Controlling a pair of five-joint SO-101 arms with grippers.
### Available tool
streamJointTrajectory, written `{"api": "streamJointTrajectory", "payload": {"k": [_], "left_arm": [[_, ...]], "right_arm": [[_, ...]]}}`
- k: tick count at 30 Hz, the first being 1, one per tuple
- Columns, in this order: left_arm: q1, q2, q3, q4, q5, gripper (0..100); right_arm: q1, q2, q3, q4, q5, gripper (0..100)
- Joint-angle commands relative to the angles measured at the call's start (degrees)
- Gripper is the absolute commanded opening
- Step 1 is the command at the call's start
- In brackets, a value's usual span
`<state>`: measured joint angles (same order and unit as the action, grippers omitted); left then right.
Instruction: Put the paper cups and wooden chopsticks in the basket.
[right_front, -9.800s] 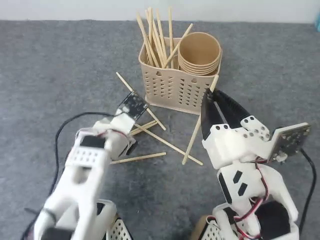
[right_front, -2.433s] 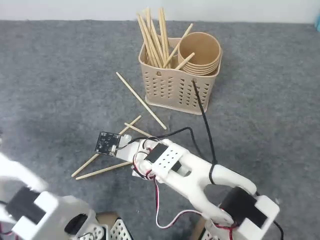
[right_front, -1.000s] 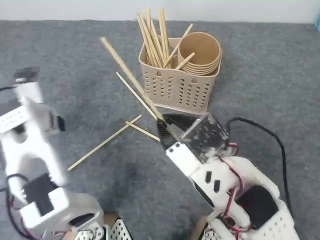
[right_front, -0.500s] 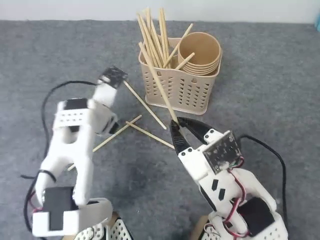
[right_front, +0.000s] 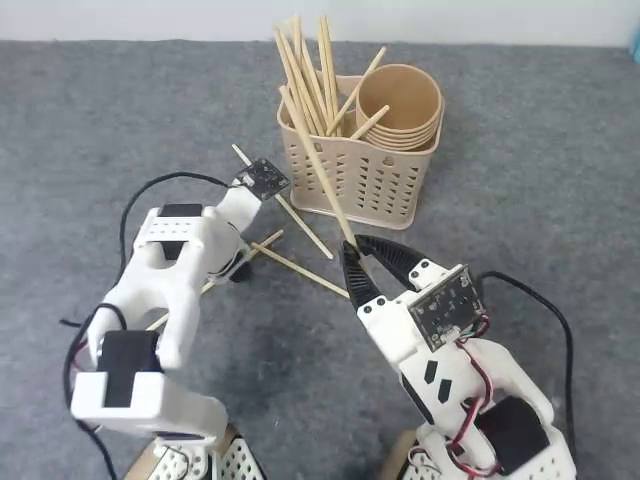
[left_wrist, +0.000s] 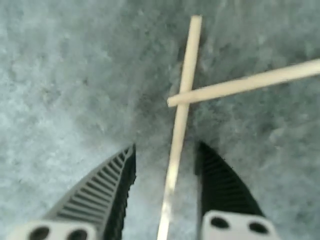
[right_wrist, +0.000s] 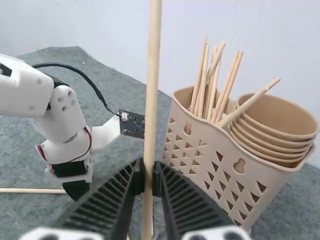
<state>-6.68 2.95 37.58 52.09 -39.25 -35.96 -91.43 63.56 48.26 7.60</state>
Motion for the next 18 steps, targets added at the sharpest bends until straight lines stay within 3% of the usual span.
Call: {"api": "streamJointTrajectory", "payload": {"k": [1,4,9,18], "left_arm": [[0.8,-0.1,-0.6,0.0,-1.0,15],[1.3,0.3,-0.4,0.0,-0.8,14],[1.6,0.4,1.7,0.8,-0.6,1],[1.4,-0.4,3.4,7.7,-0.6,1]], "right_arm": [[0.6,-0.9,-0.5,-0.9,-0.6,0.8],[0.6,-0.9,-0.5,-0.9,-0.6,0.8],[0.6,-0.9,-0.5,-0.9,-0.6,0.8],[0.6,-1.0,-0.5,-0.9,-0.7,0.8]]}}
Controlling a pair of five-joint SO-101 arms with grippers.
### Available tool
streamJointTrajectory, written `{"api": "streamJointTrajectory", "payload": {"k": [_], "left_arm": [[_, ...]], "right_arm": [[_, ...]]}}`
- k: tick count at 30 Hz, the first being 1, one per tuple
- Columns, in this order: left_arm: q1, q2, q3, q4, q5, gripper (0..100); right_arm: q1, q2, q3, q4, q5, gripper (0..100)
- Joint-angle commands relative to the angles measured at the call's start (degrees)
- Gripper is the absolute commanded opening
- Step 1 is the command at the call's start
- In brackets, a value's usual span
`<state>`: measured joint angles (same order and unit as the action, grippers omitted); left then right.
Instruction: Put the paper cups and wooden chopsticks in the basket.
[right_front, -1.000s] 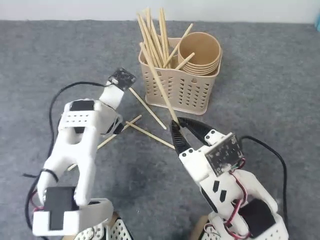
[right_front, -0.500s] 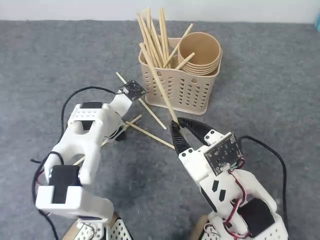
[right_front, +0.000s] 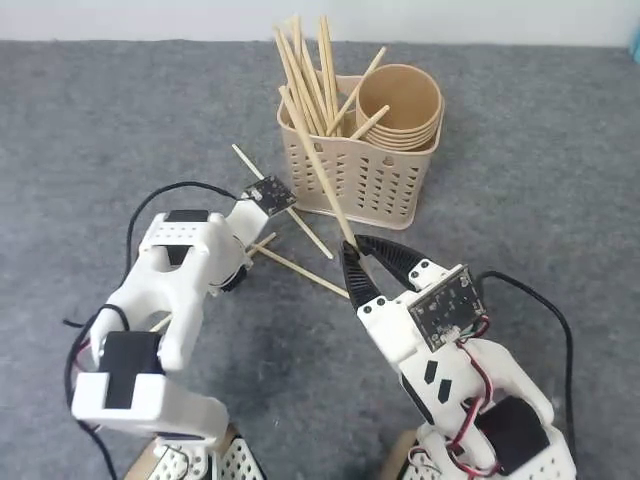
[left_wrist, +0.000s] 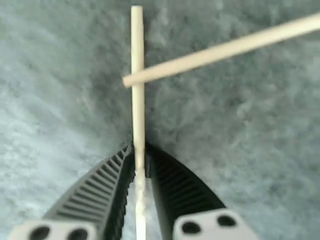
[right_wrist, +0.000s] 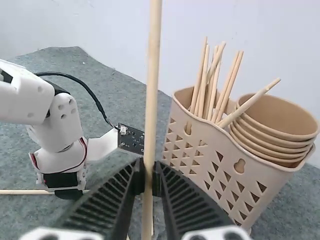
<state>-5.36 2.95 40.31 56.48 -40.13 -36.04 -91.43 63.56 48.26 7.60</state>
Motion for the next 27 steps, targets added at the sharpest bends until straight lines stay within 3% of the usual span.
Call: {"api": "streamJointTrajectory", "payload": {"k": [1,4,8,10,14,20,27], "left_arm": [[0.1,-0.4,0.2,4.0,0.3,1],[-1.8,-1.9,-3.9,8.2,1.2,1],[-6.8,-9.1,-11.2,14.4,4.7,1],[-8.5,-14.2,-13.0,15.5,4.7,1],[-10.2,-25.5,-12.4,15.0,4.7,1],[-10.0,-44.0,-4.4,7.5,7.2,1],[-10.4,-62.8,5.7,-4.7,25.5,1]], "right_arm": [[0.7,-1.0,-0.6,-0.9,-0.7,0.8],[0.7,-1.0,-0.6,-1.5,-1.4,0.8],[0.7,-1.0,-0.2,-5.4,-11.4,0.8],[0.7,-1.0,1.4,-10.0,-16.1,0.8],[0.7,-0.9,6.5,-23.1,-17.3,0.8],[1.8,-0.2,11.3,-39.6,-17.1,0.8],[3.3,8.6,8.4,-51.2,-17.1,0.8]]}}
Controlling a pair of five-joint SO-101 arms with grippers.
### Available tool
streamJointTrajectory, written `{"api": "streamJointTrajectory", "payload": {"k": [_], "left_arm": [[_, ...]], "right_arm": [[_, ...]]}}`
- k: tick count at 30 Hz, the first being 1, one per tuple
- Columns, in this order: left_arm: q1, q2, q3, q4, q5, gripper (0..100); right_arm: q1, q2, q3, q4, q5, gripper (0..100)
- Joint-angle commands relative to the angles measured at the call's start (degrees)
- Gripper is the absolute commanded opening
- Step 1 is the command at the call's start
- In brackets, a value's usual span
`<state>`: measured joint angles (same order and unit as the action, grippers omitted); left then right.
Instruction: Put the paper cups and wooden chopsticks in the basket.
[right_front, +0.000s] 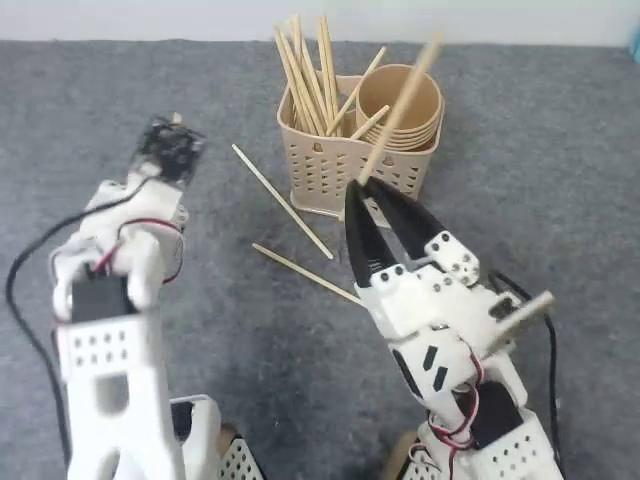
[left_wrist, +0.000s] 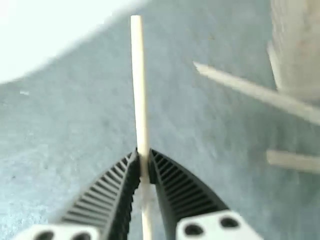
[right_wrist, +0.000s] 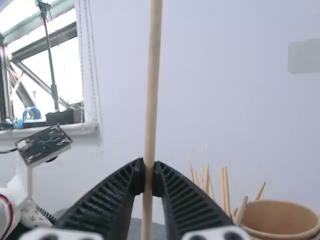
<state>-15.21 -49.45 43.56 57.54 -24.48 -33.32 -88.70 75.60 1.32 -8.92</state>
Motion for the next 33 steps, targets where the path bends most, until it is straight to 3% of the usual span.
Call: {"api": "streamJointTrajectory", "payload": {"k": [1,10,20,27,33], "left_arm": [[-0.5,-12.1,3.0,-6.1,12.0,1],[-6.7,-19.3,3.6,-7.9,24.8,1],[-9.2,-19.5,3.8,-7.7,25.2,1],[-9.2,-19.9,4.9,-7.8,25.3,1],[-8.9,-24.3,7.7,-8.0,25.3,1]], "right_arm": [[0.6,8.6,-5.3,-4.8,-0.5,0.8],[2.2,36.4,-24.3,-12.4,-0.4,0.8],[7.7,69.6,-45.0,-16.9,-0.4,0.8],[9.1,88.0,-57.9,-20.0,6.1,1.7],[6.5,85.3,-58.2,-10.2,6.2,22.6]]}}
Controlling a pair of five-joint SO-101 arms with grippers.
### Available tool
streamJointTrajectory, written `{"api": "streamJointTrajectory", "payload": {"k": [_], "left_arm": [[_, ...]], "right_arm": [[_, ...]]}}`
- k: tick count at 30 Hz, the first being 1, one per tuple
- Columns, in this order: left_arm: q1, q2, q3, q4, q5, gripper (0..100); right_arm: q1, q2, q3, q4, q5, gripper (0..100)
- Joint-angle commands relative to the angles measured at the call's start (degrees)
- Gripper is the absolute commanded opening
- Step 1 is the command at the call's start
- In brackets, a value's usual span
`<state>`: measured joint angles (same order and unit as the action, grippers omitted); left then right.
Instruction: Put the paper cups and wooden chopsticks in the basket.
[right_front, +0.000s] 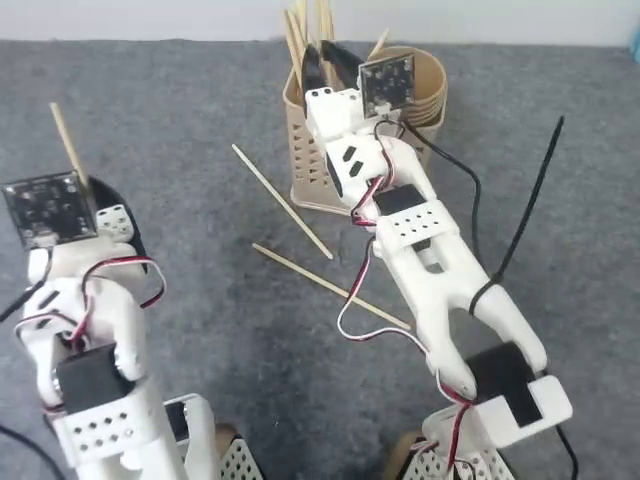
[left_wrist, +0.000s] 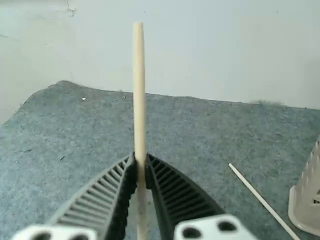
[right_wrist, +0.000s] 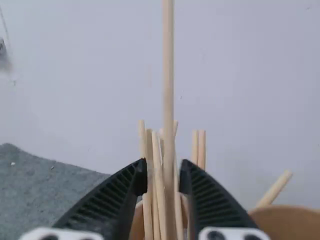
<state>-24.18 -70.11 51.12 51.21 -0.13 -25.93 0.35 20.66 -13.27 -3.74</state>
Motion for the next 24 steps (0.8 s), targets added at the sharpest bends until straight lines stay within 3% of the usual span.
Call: {"api": "streamJointTrajectory", "payload": {"k": [1,12,17,24], "left_arm": [[0.1,-4.6,0.4,-1.7,1.1,1],[1.9,-4.0,0.5,-3.3,6.9,1],[4.4,2.4,-5.8,-3.2,11.1,1],[12.3,20.0,-27.0,0.8,20.0,1]], "right_arm": [[-1.3,-4.8,-3.3,6.0,1.0,23.3],[-1.2,-22.9,-3.3,18.4,0.8,0.2],[-1.4,-33.8,-3.3,26.7,0.8,1.8],[-1.1,-48.2,-3.3,40.0,0.7,1.8]]}}
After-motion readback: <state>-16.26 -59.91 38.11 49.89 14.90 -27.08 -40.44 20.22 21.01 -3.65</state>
